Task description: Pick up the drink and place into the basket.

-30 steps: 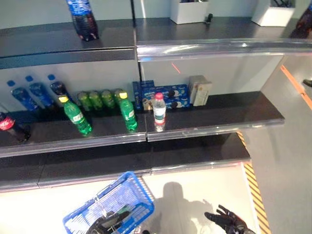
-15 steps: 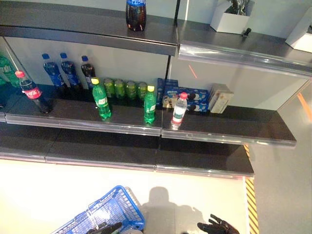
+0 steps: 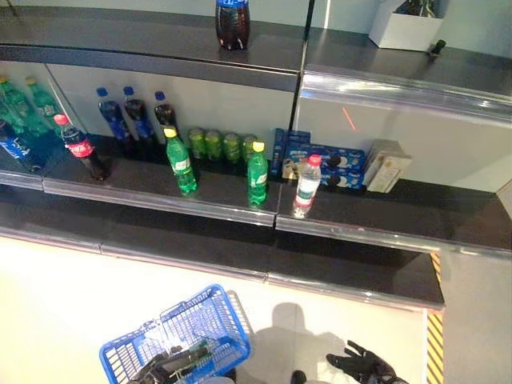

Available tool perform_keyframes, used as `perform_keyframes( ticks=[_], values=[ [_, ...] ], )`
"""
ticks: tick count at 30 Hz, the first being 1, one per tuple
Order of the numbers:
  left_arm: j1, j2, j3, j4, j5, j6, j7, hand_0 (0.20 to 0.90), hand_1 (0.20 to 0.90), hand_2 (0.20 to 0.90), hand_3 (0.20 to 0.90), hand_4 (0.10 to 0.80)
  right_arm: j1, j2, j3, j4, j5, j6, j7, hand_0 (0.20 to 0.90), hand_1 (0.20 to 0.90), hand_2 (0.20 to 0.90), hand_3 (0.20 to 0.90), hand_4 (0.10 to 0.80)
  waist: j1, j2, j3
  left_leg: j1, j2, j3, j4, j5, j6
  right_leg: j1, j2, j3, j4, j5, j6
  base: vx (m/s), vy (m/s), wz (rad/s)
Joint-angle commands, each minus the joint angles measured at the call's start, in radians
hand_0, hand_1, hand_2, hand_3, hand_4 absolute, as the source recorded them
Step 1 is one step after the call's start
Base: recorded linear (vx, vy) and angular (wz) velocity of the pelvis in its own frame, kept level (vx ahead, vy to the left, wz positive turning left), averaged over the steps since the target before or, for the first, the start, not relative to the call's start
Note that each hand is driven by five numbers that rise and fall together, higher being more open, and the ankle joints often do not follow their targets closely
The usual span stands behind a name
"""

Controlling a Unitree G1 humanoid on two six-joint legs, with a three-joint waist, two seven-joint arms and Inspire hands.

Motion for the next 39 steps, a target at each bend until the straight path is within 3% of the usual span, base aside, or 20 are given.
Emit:
perform_keyframes(
  ticks=[1, 7, 11, 12, 13, 14, 15, 17, 18, 19, 20, 23, 25, 29, 30, 32, 34, 36, 39],
  values=[
    [-0.034, -0.062, -0.022, -0.060, -0.022, -0.018, -0.110, 0.300, 0.300, 0.300, 0.200, 0.100, -0.034, -0.052, -0.020, -0.014, 0.076, -0.034, -0.015, 0.900, 0.900, 0.900, 0.900, 0.800, 0.021, 0.018, -0.016, 0.017, 0.047, 0.078, 0.048, -0.034, -0.038, -0.081, -0.044, -0.001, 0.034, 0.049, 0.053, 0.005, -0.040, 0.21],
    [-0.030, -0.047, -0.018, -0.075, 0.000, -0.012, -0.092, 0.300, 0.300, 0.300, 0.200, 0.100, -0.015, -0.038, -0.020, 0.005, 0.075, -0.050, 0.004, 0.900, 0.900, 0.900, 0.900, 0.800, 0.012, 0.033, -0.026, 0.064, 0.044, 0.089, -0.016, -0.031, -0.033, -0.073, -0.045, -0.016, 0.056, 0.027, 0.060, -0.015, -0.096, 0.07],
    [-0.033, -0.021, -0.003, -0.066, -0.026, -0.018, -0.068, 0.300, 0.300, 0.300, 0.200, 0.100, -0.021, -0.029, 0.004, -0.002, 0.060, -0.045, 0.043, 0.900, 0.900, 0.900, 0.900, 0.800, -0.003, 0.037, -0.023, 0.064, 0.066, 0.097, 0.039, -0.052, -0.036, -0.090, -0.023, -0.006, 0.117, -0.020, 0.038, -0.044, -0.290, -0.03],
    [-0.023, -0.020, 0.010, -0.069, -0.048, -0.018, -0.063, 0.300, 0.300, 0.300, 0.200, 0.100, -0.023, -0.035, 0.016, -0.012, 0.045, -0.033, 0.041, 0.900, 0.900, 0.900, 0.900, 0.800, -0.004, 0.031, -0.017, 0.016, 0.092, 0.089, 0.161, -0.013, -0.063, -0.083, -0.012, 0.006, 0.102, -0.019, 0.012, -0.067, -0.305, -0.06],
    [-0.018, -0.022, 0.015, -0.071, -0.048, -0.020, -0.070, 0.300, 0.300, 0.300, 0.200, 0.100, -0.022, -0.037, 0.019, -0.016, 0.044, -0.029, 0.043, 0.900, 0.900, 0.900, 0.900, 0.800, -0.002, 0.030, -0.014, -0.009, 0.103, 0.083, 0.204, 0.018, -0.073, -0.079, -0.008, 0.008, 0.096, -0.017, 0.003, -0.087, -0.311, -0.07],
    [-0.014, -0.028, 0.016, -0.076, -0.046, -0.023, -0.077, 0.300, 0.300, 0.300, 0.200, 0.100, -0.020, -0.043, 0.024, -0.020, 0.049, -0.031, 0.045, 0.900, 0.900, 0.900, 0.900, 0.800, 0.002, 0.035, -0.007, -0.057, 0.121, 0.056, 0.275, 0.098, -0.085, -0.075, 0.008, 0.014, 0.091, -0.017, -0.012, -0.068, -0.283, -0.10],
    [-0.008, -0.039, 0.014, -0.089, -0.035, -0.026, -0.086, 0.300, 0.300, 0.300, 0.200, 0.100, -0.020, -0.047, 0.030, -0.022, 0.043, -0.035, 0.038, 0.900, 0.900, 0.900, 0.900, 0.800, 0.012, 0.031, 0.008, -0.117, 0.126, 0.046, 0.356, 0.129, -0.076, -0.062, 0.018, 0.023, 0.084, -0.014, -0.028, -0.047, -0.283, -0.02],
    [-0.008, -0.045, 0.001, -0.105, -0.031, -0.012, -0.083, 0.300, 0.300, 0.300, 0.200, 0.100, -0.025, -0.044, 0.027, -0.020, 0.044, -0.031, 0.005, 0.900, 0.900, 0.900, 0.900, 0.800, 0.020, 0.031, 0.017, -0.138, 0.115, 0.071, 0.342, 0.100, -0.060, -0.044, 0.022, 0.013, 0.077, -0.019, -0.033, -0.002, -0.155, 0.06],
    [-0.008, -0.048, -0.003, -0.105, -0.030, -0.010, -0.086, 0.300, 0.300, 0.300, 0.200, 0.100, -0.026, -0.047, 0.024, -0.015, 0.047, -0.032, -0.006, 0.900, 0.900, 0.900, 0.900, 0.800, 0.024, 0.032, 0.019, -0.143, 0.096, 0.072, 0.324, 0.085, -0.056, -0.041, 0.021, 0.010, 0.076, -0.021, -0.031, 0.090, 0.001, 0.02],
    [-0.002, -0.061, -0.008, -0.093, -0.018, -0.022, -0.099, 0.300, 0.300, 0.300, 0.200, 0.100, -0.029, -0.059, 0.010, 0.010, 0.036, -0.037, -0.016, 0.900, 0.900, 0.900, 0.900, 0.800, 0.037, 0.043, 0.024, -0.123, 0.012, 0.063, 0.224, 0.019, -0.037, -0.032, 0.026, 0.013, 0.075, -0.026, -0.017, 0.131, 0.027, -0.04],
    [0.002, -0.067, -0.008, -0.088, -0.013, -0.029, -0.103, 0.300, 0.300, 0.300, 0.200, 0.100, -0.032, -0.065, 0.005, 0.020, 0.029, -0.037, -0.017, 0.900, 0.900, 0.900, 0.900, 0.800, 0.040, 0.051, 0.019, -0.116, -0.018, 0.055, 0.174, 0.005, -0.031, -0.033, 0.034, 0.023, 0.074, -0.027, -0.014, 0.179, 0.062, -0.10],
    [0.012, -0.067, -0.004, -0.077, -0.027, -0.035, -0.120, 0.300, 0.300, 0.300, 0.200, 0.100, -0.024, -0.082, -0.015, 0.041, -0.002, -0.044, -0.006, 0.900, 0.900, 0.900, 0.900, 0.800, 0.038, 0.081, 0.009, -0.094, -0.075, 0.066, 0.056, 0.025, -0.027, -0.019, 0.078, 0.056, 0.073, -0.044, -0.011, 0.183, 0.093, -0.12],
    [0.005, -0.059, 0.004, -0.079, -0.028, -0.016, -0.130, 0.300, 0.300, 0.300, 0.200, 0.100, -0.013, -0.087, -0.020, 0.034, -0.002, -0.041, -0.005, 0.900, 0.900, 0.900, 0.900, 0.800, 0.038, 0.075, -0.008, -0.083, -0.098, 0.057, 0.038, 0.023, -0.011, -0.008, 0.090, 0.068, 0.068, -0.056, -0.014, 0.250, 0.178, -0.07],
    [-0.007, -0.049, 0.001, -0.074, -0.014, -0.001, -0.116, 0.300, 0.300, 0.300, 0.200, 0.100, 0.018, -0.059, -0.015, 0.010, 0.028, -0.052, 0.002, 0.900, 0.900, 0.900, 0.900, 0.800, 0.038, 0.057, -0.022, -0.030, -0.112, 0.031, -0.021, 0.029, 0.011, -0.018, 0.096, 0.055, 0.122, -0.069, 0.000, 0.182, 0.086, -0.18],
    [-0.010, -0.038, 0.002, -0.069, 0.000, -0.005, -0.109, 0.300, 0.300, 0.300, 0.200, 0.100, 0.024, -0.045, -0.010, 0.003, 0.012, -0.055, 0.009, 0.900, 0.900, 0.900, 0.900, 0.800, 0.032, 0.050, -0.022, -0.001, -0.112, 0.034, -0.051, 0.031, 0.021, -0.057, 0.094, 0.051, 0.190, -0.050, 0.018, 0.125, -0.016, -0.15],
    [-0.027, -0.014, 0.017, -0.063, -0.019, 0.013, -0.090, 0.300, 0.300, 0.300, 0.200, 0.100, 0.020, -0.033, -0.001, 0.001, 0.005, -0.053, 0.025, 0.900, 0.900, 0.900, 0.900, 0.800, 0.023, 0.042, -0.016, 0.032, -0.096, 0.052, -0.068, 0.014, 0.029, -0.143, 0.054, 0.021, 0.288, -0.001, 0.071, 0.090, -0.080, -0.20],
    [-0.042, -0.005, 0.018, -0.055, -0.013, 0.010, -0.104, 0.300, 0.300, 0.300, 0.200, 0.100, 0.009, -0.029, 0.005, -0.001, 0.009, -0.052, 0.026, 0.900, 0.900, 0.900, 0.900, 0.800, 0.032, 0.046, -0.015, 0.032, -0.061, 0.089, -0.068, 0.012, 0.020, -0.129, 0.001, -0.009, 0.234, -0.016, 0.079, 0.021, -0.174, -0.48],
    [-0.049, -0.005, 0.007, -0.049, -0.020, 0.003, -0.109, 0.300, 0.300, 0.300, 0.200, 0.100, 0.003, -0.028, 0.001, 0.004, 0.013, -0.058, 0.022, 0.900, 0.900, 0.900, 0.900, 0.800, 0.033, 0.048, -0.018, 0.027, -0.051, 0.100, -0.068, 0.009, 0.024, -0.119, -0.015, 0.000, 0.195, -0.015, 0.080, 0.018, -0.177, -0.41],
    [-0.053, -0.010, -0.009, -0.050, -0.016, 0.010, -0.084, 0.300, 0.300, 0.300, 0.200, 0.100, 0.002, -0.032, -0.013, 0.010, 0.015, -0.070, 0.024, 0.900, 0.900, 0.900, 0.900, 0.800, 0.013, 0.042, -0.031, 0.029, -0.043, 0.110, -0.065, -0.004, 0.027, -0.106, -0.040, 0.055, 0.092, 0.034, 0.085, 0.065, -0.260, -0.34]
  ],
)
